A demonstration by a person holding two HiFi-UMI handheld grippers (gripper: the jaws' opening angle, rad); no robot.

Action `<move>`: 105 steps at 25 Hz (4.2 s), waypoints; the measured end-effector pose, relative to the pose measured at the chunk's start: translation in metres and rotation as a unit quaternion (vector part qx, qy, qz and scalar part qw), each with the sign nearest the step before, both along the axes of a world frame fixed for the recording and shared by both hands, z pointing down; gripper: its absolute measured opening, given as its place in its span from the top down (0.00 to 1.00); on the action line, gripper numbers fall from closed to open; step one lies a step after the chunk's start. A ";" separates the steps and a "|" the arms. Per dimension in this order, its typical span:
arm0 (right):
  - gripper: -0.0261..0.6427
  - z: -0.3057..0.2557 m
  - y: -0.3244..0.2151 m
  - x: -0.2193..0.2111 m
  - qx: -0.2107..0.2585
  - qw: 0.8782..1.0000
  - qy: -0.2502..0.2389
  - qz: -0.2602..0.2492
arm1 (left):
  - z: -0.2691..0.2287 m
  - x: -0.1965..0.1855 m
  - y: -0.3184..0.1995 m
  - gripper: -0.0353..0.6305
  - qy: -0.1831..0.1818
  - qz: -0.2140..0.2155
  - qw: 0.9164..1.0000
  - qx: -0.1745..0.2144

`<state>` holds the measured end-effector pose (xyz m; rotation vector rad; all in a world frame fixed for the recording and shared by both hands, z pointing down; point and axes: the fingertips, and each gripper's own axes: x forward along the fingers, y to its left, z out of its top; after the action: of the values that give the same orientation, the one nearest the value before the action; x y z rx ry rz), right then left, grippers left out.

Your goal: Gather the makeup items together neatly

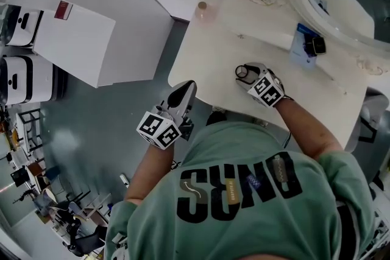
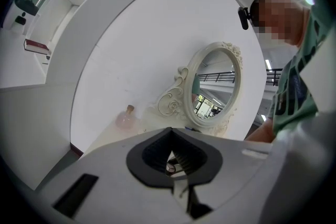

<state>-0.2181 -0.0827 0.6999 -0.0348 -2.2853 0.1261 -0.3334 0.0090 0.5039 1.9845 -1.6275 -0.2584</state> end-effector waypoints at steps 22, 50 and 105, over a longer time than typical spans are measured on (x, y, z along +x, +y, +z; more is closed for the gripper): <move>0.57 -0.129 -0.064 0.301 0.009 0.929 -0.143 0.342 | -0.023 0.262 -0.226 0.66 -0.155 0.338 0.928 0.019; 0.58 -0.133 -0.040 0.458 0.003 0.878 -0.156 0.452 | 0.035 0.339 -0.229 0.43 -0.413 0.570 0.710 0.006; 0.47 -0.103 -0.273 0.208 0.061 0.896 0.018 0.440 | -0.045 0.028 -0.004 0.94 -0.099 0.125 0.986 0.037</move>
<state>-0.0102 -0.3555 0.5965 1.0632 -2.0976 0.4409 -0.3052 0.0050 0.4591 2.3085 -1.4818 -0.0265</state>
